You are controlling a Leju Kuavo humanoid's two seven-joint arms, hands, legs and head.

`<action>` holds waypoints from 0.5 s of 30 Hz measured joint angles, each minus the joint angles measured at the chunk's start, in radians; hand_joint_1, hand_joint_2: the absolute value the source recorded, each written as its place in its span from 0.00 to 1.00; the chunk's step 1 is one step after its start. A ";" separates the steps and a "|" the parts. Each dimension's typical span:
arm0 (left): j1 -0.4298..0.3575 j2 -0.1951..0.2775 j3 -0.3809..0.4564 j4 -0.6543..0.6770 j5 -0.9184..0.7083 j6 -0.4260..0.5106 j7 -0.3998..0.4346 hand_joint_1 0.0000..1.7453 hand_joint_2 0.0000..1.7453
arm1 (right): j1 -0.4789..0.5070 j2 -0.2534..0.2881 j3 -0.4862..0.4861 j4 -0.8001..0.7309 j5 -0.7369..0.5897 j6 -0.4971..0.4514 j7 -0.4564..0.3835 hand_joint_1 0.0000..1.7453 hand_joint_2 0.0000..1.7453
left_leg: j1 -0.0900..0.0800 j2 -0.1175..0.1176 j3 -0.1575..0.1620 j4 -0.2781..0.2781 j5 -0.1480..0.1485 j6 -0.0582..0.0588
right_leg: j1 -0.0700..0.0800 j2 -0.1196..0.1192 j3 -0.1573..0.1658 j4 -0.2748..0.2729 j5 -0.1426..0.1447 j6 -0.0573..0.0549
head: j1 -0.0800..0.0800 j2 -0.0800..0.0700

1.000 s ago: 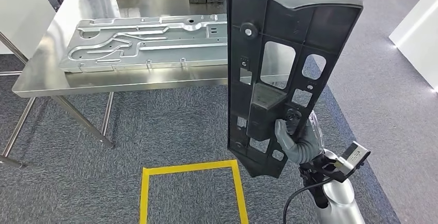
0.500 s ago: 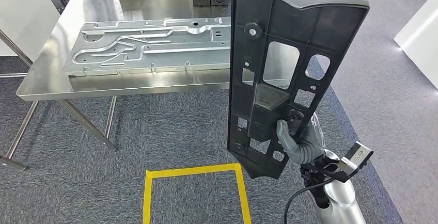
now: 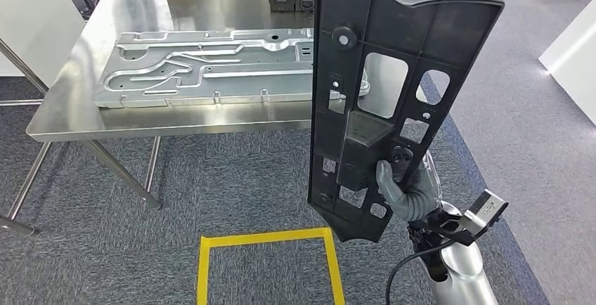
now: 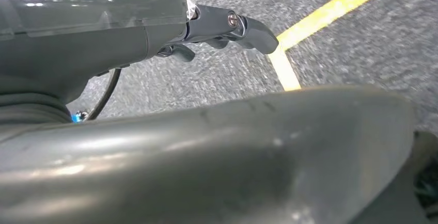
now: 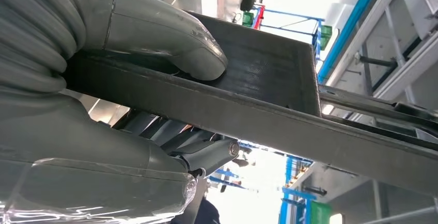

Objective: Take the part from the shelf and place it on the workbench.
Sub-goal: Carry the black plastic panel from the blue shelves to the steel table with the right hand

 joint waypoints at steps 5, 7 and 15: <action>-0.002 0.000 0.000 0.000 0.001 0.002 -0.004 0.00 0.00 | -0.002 0.000 0.000 -0.004 0.001 0.001 0.000 1.00 1.00 | -0.004 -0.002 0.034 -0.011 -0.016 0.028 | 0.000 0.000 -0.118 0.218 -0.087 0.009 | 0.000 0.000; 0.000 0.000 0.000 0.000 0.003 0.004 -0.006 0.00 0.00 | -0.002 0.000 0.000 -0.004 0.002 0.003 0.002 1.00 1.00 | -0.012 -0.004 0.046 -0.010 -0.027 0.033 | 0.004 0.000 -0.186 0.294 -0.092 0.004 | 0.000 0.000; -0.002 -0.007 0.001 0.003 0.010 0.002 -0.006 0.00 0.00 | -0.005 0.001 0.001 -0.007 0.003 0.009 0.004 1.00 1.00 | -0.019 -0.008 0.105 -0.024 -0.066 0.016 | 0.048 0.002 -0.107 0.001 0.085 -0.070 | -0.002 0.000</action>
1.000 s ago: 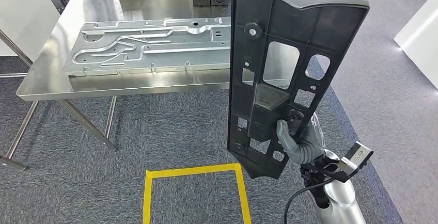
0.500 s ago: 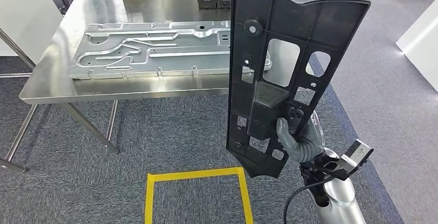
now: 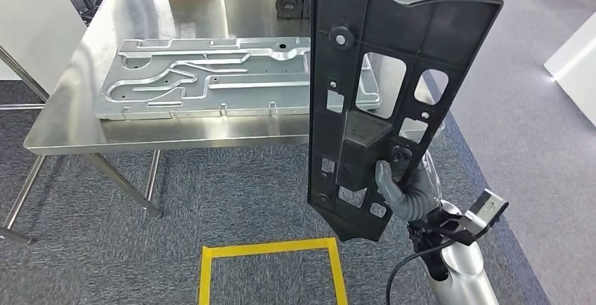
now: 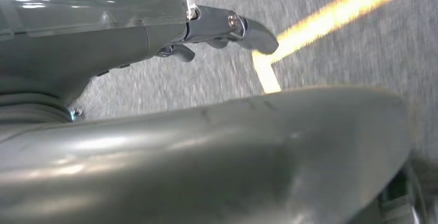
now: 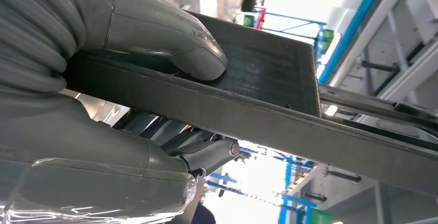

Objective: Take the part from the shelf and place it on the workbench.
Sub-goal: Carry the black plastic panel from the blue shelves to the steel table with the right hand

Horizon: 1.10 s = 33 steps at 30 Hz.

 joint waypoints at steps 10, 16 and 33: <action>0.002 0.006 0.001 0.000 0.000 0.002 -0.002 0.00 0.00 | -0.004 0.002 0.000 0.000 -0.001 0.006 0.000 1.00 1.00 | 0.028 0.008 -0.181 0.189 -0.024 -0.066 | -0.038 0.001 0.134 -0.036 -0.071 0.020 | 0.000 0.000; 0.006 0.008 0.001 0.002 -0.002 0.003 -0.015 0.00 0.00 | -0.010 0.002 0.001 0.002 0.004 0.002 0.007 1.00 1.00 | 0.030 0.010 -0.160 0.043 0.114 -0.035 | -0.042 0.002 0.156 -0.003 -0.131 0.062 | 0.000 0.000; -0.014 0.013 0.013 0.001 -0.018 -0.050 -0.097 0.00 0.00 | -1.191 -0.218 0.323 1.028 1.655 -0.399 0.245 1.00 1.00 | 0.010 -0.003 -0.154 0.055 0.084 -0.035 | -0.036 -0.008 0.018 0.022 -0.026 0.031 | 0.001 0.000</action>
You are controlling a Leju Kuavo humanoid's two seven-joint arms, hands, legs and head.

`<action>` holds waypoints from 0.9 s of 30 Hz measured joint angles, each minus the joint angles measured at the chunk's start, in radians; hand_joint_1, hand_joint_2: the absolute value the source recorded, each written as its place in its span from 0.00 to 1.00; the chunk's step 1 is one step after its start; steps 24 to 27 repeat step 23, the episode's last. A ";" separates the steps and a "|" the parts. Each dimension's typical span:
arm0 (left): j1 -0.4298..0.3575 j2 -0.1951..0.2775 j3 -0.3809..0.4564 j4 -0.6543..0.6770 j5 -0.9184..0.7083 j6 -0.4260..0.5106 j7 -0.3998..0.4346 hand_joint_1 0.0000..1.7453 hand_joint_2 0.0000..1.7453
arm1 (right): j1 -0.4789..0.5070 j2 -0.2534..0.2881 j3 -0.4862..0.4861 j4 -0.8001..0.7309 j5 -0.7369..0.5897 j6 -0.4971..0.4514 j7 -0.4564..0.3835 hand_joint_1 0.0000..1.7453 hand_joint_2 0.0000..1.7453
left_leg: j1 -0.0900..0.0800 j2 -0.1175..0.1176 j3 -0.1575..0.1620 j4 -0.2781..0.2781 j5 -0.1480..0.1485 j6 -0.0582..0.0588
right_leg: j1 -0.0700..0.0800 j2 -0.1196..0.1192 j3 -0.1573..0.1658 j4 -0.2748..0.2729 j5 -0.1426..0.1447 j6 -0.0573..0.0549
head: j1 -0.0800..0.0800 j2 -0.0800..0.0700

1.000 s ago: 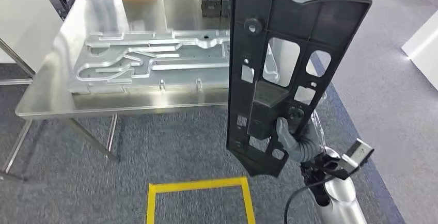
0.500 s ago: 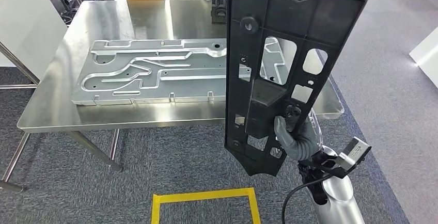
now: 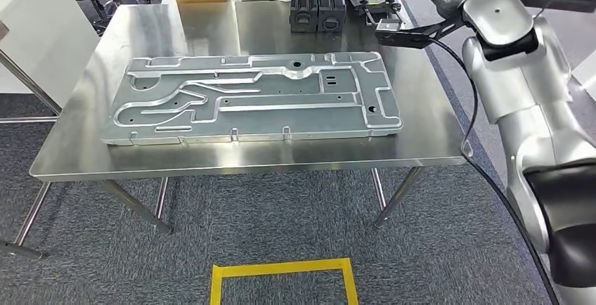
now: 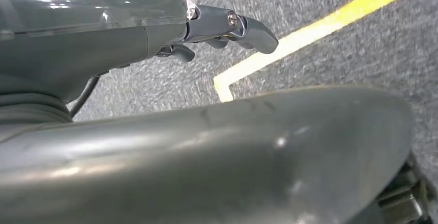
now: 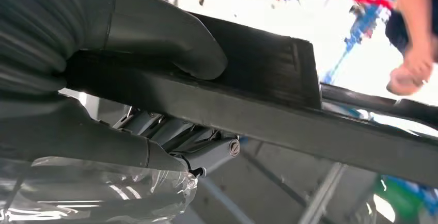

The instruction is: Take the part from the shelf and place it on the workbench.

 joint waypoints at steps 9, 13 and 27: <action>-0.001 0.000 -0.009 0.000 -0.010 -0.009 -0.011 0.00 1.00 | -0.124 0.036 0.154 0.345 -0.092 0.011 0.036 0.00 0.00 | 0.003 0.011 -0.061 0.082 0.016 0.002 | 0.013 0.000 0.026 -0.001 -0.023 -0.014 | 0.000 0.000; 0.000 0.001 -0.019 0.000 -0.021 -0.003 -0.005 0.00 1.00 | -0.129 0.025 0.159 0.411 -0.134 0.007 0.029 0.00 0.00 | -0.004 0.011 -0.007 -0.025 0.034 0.018 | 0.015 0.001 0.030 -0.003 -0.030 0.001 | 0.000 0.000; 0.015 0.001 -0.033 0.000 -0.031 0.000 0.011 0.00 1.00 | -0.121 -0.050 0.146 0.467 -0.224 0.006 -0.016 0.00 0.00 | 0.010 0.012 0.022 -0.046 0.026 0.031 | -0.016 0.009 -0.108 0.213 -0.075 0.052 | 0.000 0.000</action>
